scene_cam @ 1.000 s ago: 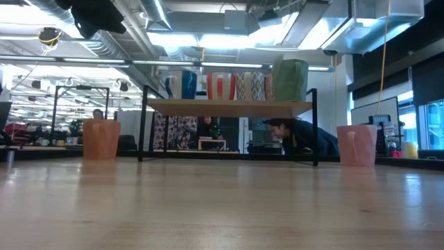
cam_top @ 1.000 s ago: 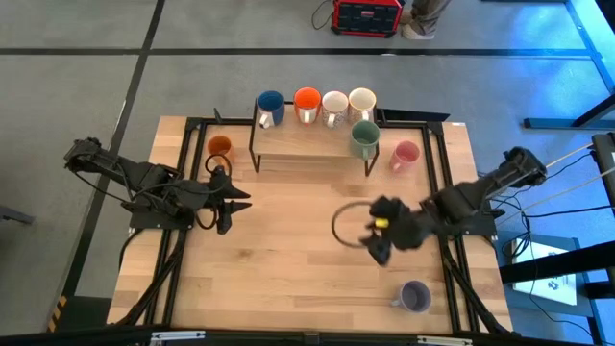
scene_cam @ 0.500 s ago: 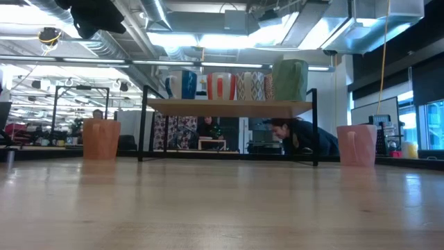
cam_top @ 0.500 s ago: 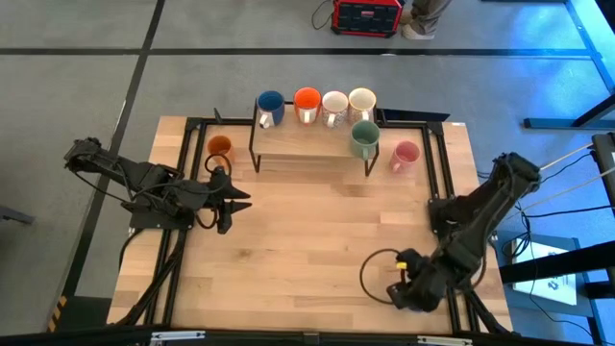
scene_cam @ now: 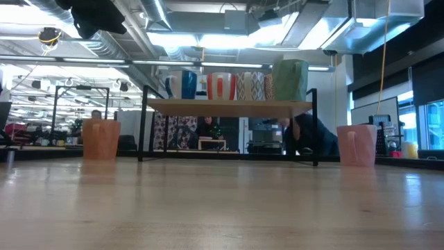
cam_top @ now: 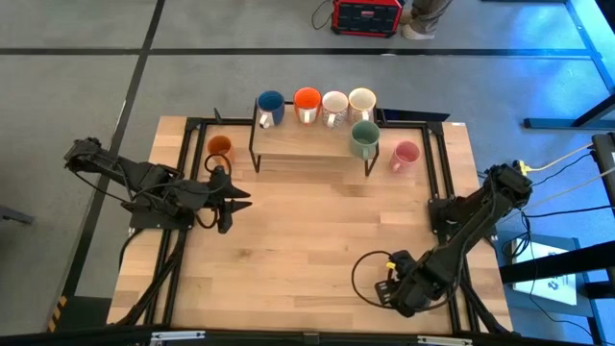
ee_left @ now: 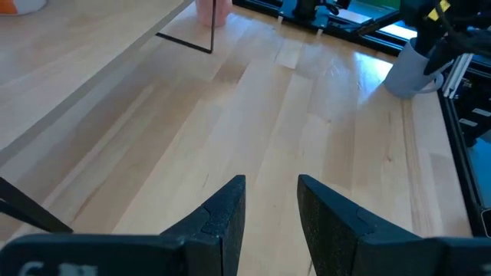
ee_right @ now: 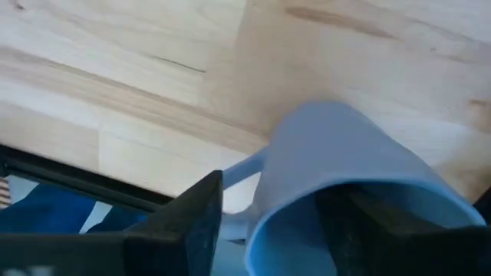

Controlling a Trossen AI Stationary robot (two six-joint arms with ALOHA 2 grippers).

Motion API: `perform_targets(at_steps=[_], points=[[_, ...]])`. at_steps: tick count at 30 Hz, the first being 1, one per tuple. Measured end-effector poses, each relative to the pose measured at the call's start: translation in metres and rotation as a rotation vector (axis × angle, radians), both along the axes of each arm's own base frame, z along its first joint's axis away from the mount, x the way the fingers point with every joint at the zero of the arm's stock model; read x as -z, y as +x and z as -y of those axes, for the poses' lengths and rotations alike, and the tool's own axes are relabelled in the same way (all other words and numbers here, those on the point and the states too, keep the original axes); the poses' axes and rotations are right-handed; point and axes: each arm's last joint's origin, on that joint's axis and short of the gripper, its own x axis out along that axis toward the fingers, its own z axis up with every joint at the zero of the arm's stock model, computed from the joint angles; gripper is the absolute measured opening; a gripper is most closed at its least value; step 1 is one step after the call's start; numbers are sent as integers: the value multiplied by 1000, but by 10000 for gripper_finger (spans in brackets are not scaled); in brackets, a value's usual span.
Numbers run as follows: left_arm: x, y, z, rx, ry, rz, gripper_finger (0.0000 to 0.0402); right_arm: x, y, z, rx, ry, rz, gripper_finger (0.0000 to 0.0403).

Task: Place coffee mugs
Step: Put the purple mug on the shelf

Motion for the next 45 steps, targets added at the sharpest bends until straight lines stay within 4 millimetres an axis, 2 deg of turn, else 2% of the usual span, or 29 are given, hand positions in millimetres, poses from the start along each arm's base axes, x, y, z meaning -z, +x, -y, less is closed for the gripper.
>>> perform_targets(at_steps=[7,12,17,19,22,24,31,40,45], points=[[0,0,0,0,1,-1,114,3,1,0,-18,-24,7,94],[0,0,0,-3,3,0,114,3,2,1,-160,-48,51,14],[0,0,0,17,34,-6,114,-7,21,11,-438,-96,176,19],[0,0,0,24,45,-8,114,-13,33,18,-562,-146,250,9],[0,0,0,28,54,-10,114,-22,55,31,-733,-194,371,7],[0,0,0,25,56,-9,114,-23,68,45,-772,-213,401,7],[0,0,0,24,57,-9,114,-12,101,89,-737,-227,380,4],[0,0,-1,-5,74,-2,114,-13,142,115,-637,-208,347,2],[0,0,-1,-6,74,-1,114,-10,154,122,-577,-199,318,4]])
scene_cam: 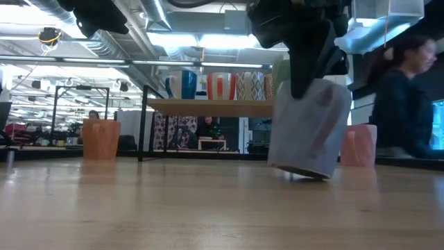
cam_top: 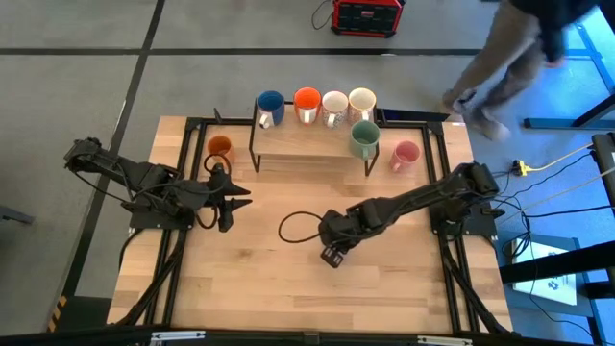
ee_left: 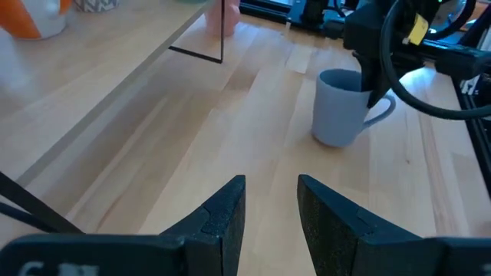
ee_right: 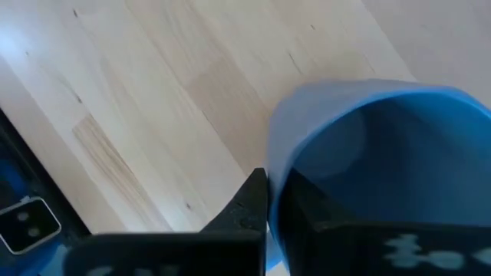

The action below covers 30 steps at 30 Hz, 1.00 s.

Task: Place coffee mugs
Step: Put the purple mug on the shelf

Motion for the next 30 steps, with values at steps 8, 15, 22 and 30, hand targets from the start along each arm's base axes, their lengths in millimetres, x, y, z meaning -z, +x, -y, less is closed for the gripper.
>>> perform_targets(at_steps=[8,15,22,30], points=[[0,0,0,0,-1,1,114,3,4,3,53,-9,24,49],[-1,1,0,0,-6,13,114,2,5,2,75,2,31,129],[-1,1,0,14,15,6,114,-20,-2,3,98,48,100,184],[-1,0,1,25,7,5,114,-69,-37,-21,115,47,239,183]])
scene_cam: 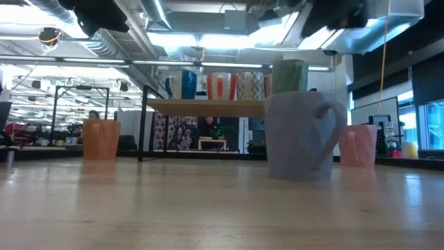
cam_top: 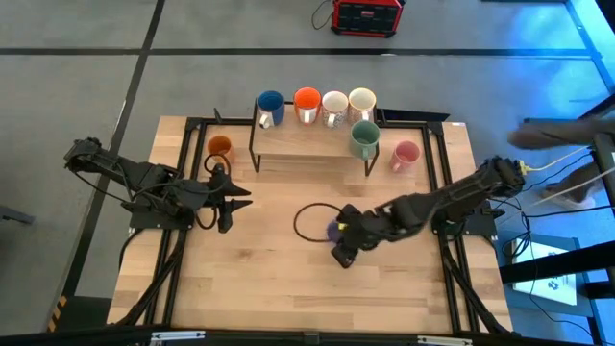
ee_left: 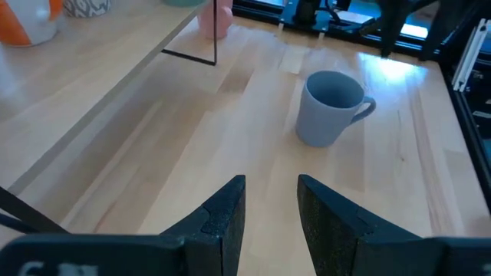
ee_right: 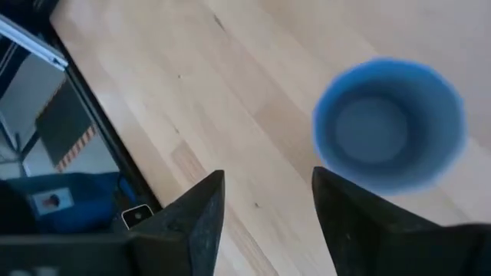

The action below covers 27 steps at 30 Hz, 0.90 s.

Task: Place coffee mugs
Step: Put the purple mug on the shelf

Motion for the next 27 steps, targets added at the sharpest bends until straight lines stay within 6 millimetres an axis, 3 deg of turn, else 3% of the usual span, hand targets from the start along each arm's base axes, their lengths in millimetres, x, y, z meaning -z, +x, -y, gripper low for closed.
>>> perform_targets(at_steps=[7,12,21,27], points=[[0,0,2,50,-38,-11,114,4,-32,-51,75,26,-43,178],[2,1,3,67,-47,-21,114,31,-46,-75,193,-56,-44,177],[2,1,3,63,-31,-22,114,94,-37,-90,381,-265,45,177],[2,1,3,77,-15,-26,114,120,-31,-93,410,-356,53,177]])
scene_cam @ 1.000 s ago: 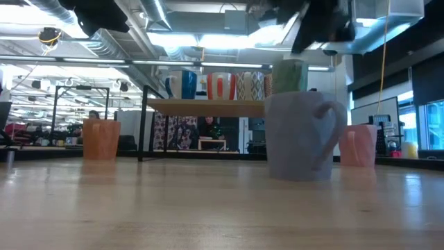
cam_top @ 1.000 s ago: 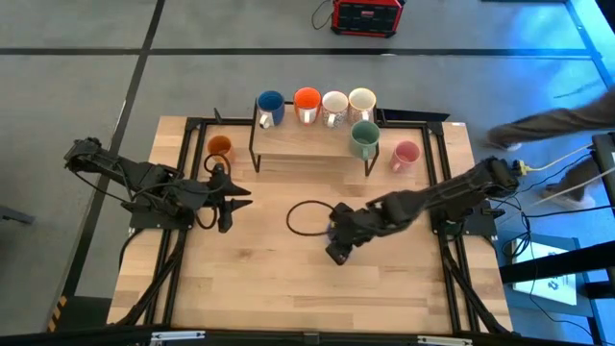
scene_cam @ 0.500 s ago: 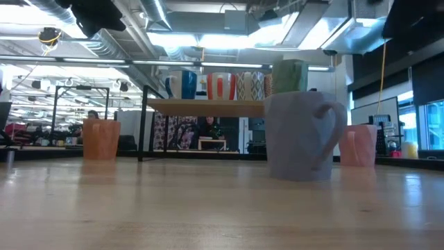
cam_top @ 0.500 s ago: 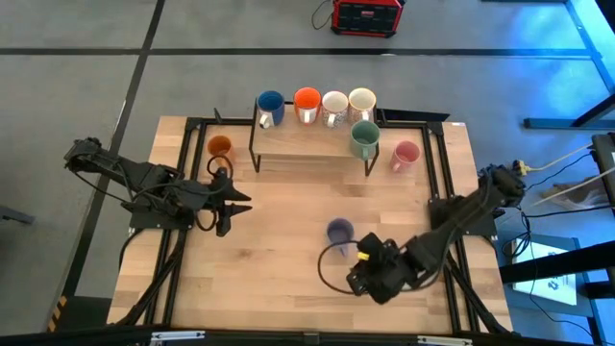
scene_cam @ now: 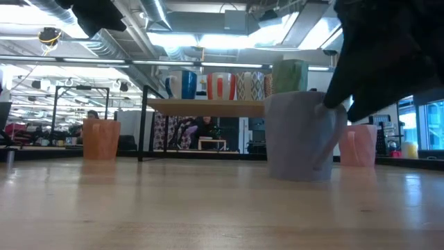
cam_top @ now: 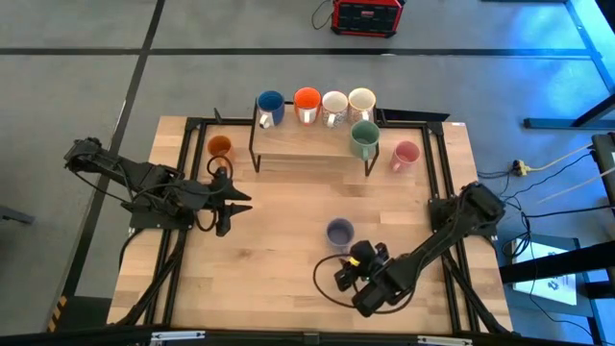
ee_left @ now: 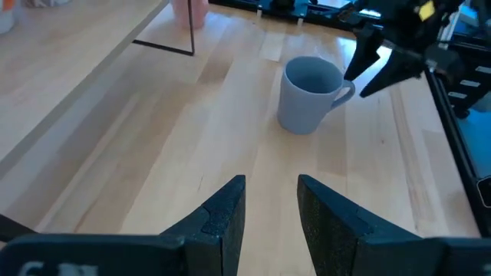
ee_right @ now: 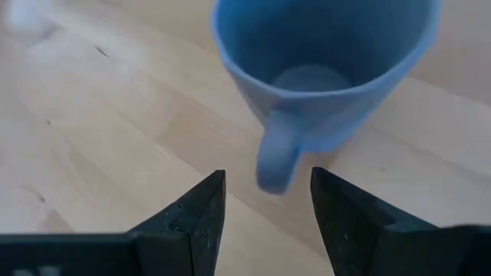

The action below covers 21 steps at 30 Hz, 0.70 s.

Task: Place coffee mugs
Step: Put the purple mug on the shelf

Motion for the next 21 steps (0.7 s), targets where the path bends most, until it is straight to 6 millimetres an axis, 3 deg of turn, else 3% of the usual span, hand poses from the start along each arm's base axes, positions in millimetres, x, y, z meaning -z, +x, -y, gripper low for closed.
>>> perform_targets(at_steps=[10,21], points=[[0,0,0,4,25,-2,114,33,11,-4,27,-150,61,163],[0,0,0,20,54,-6,114,43,14,-1,15,-259,76,22]])
